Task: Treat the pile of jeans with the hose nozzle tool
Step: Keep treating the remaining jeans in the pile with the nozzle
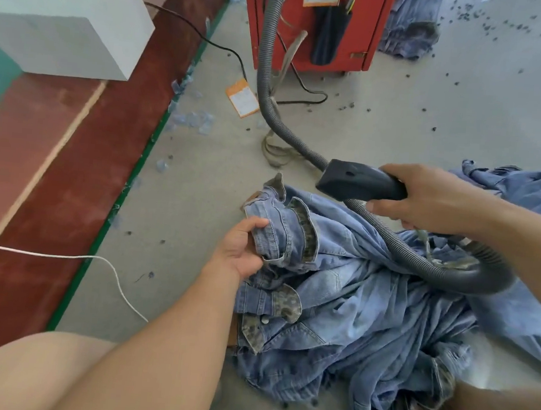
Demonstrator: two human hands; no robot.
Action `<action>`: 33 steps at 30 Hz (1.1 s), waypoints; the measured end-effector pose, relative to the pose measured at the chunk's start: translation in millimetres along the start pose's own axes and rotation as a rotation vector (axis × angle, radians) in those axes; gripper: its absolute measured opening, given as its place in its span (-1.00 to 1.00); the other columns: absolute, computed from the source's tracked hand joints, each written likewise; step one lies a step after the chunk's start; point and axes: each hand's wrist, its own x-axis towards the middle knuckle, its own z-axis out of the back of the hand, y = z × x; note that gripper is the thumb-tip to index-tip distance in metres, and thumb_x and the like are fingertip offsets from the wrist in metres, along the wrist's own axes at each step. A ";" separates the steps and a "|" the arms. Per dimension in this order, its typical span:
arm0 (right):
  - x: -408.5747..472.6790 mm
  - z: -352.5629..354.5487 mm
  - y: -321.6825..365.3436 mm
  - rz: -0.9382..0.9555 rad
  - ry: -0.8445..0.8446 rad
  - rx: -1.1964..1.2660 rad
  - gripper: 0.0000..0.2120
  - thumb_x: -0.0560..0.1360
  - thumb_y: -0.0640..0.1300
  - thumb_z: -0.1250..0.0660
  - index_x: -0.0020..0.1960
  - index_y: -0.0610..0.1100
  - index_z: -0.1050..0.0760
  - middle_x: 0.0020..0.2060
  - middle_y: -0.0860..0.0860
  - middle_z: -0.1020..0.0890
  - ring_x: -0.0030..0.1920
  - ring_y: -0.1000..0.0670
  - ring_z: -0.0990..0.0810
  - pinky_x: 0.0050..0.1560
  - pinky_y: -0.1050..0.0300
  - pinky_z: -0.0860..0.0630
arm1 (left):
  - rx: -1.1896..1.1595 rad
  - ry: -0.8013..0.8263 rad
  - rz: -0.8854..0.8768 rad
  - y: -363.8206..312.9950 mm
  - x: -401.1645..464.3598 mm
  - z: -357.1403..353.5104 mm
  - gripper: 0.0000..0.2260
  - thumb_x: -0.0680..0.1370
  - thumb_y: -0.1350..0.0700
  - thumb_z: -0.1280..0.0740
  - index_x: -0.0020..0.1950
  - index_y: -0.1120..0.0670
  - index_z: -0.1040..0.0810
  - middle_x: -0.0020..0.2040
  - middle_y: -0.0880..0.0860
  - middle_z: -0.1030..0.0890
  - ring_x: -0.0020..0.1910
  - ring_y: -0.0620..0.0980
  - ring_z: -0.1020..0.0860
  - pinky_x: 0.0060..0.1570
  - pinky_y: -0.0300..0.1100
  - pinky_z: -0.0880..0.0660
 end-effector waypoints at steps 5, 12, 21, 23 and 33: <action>-17.1 4.4 7.1 0.126 0.024 -0.015 -0.81 0.50 0.05 -0.45 0.06 0.19 -0.51 -0.25 0.35 -0.61 -0.39 0.23 -0.59 -0.46 0.39 -0.41 | 0.049 0.195 -0.083 1.2 -17.7 -19.4 -0.42 0.52 0.46 -0.16 0.51 0.10 -0.43 0.43 0.31 -0.49 0.39 0.33 -0.48 0.36 0.34 -0.41; -31.0 2.2 10.0 0.221 0.212 0.015 -0.84 0.50 0.05 -0.47 0.00 0.27 -0.54 -0.25 0.26 -0.64 -0.33 0.21 -0.60 -0.36 0.34 -0.43 | 0.006 0.511 0.109 -0.5 -46.6 -56.8 -0.17 0.61 -0.44 0.02 0.58 0.18 -0.37 0.57 0.30 -0.33 0.55 0.31 -0.30 0.57 0.29 -0.12; -61.9 28.1 -11.0 0.245 0.123 0.119 -0.76 0.52 0.00 -0.48 0.12 0.24 -0.55 -0.30 0.22 -0.66 -0.45 0.20 -0.58 -0.45 0.39 -0.42 | 0.495 0.024 -0.156 9.5 -48.8 -61.2 -0.80 0.73 0.15 -0.18 0.13 0.09 -0.61 -0.08 0.10 -0.73 -0.16 0.02 -0.68 -0.18 -0.09 -0.58; -63.8 35.7 -19.1 0.218 0.079 0.147 -0.78 0.52 0.02 -0.49 0.11 0.23 -0.55 -0.34 0.19 -0.66 -0.49 0.19 -0.58 -0.49 0.38 -0.41 | 0.475 -0.004 -0.272 12.5 -47.9 -62.1 -0.70 0.68 0.35 -0.16 0.19 0.11 -0.64 0.00 0.10 -0.74 -0.11 -0.01 -0.71 -0.14 -0.12 -0.63; -63.9 7.1 1.4 0.315 0.025 0.040 -0.66 0.50 0.01 -0.47 0.18 0.31 -0.49 -0.17 0.42 -0.62 -0.17 0.29 -0.61 -0.16 0.41 -0.45 | 0.135 0.262 -0.130 1.0 -66.9 -87.0 -0.43 0.67 -0.29 -0.08 0.43 0.11 -0.47 0.49 0.30 -0.44 0.50 0.32 -0.40 0.54 0.22 -0.23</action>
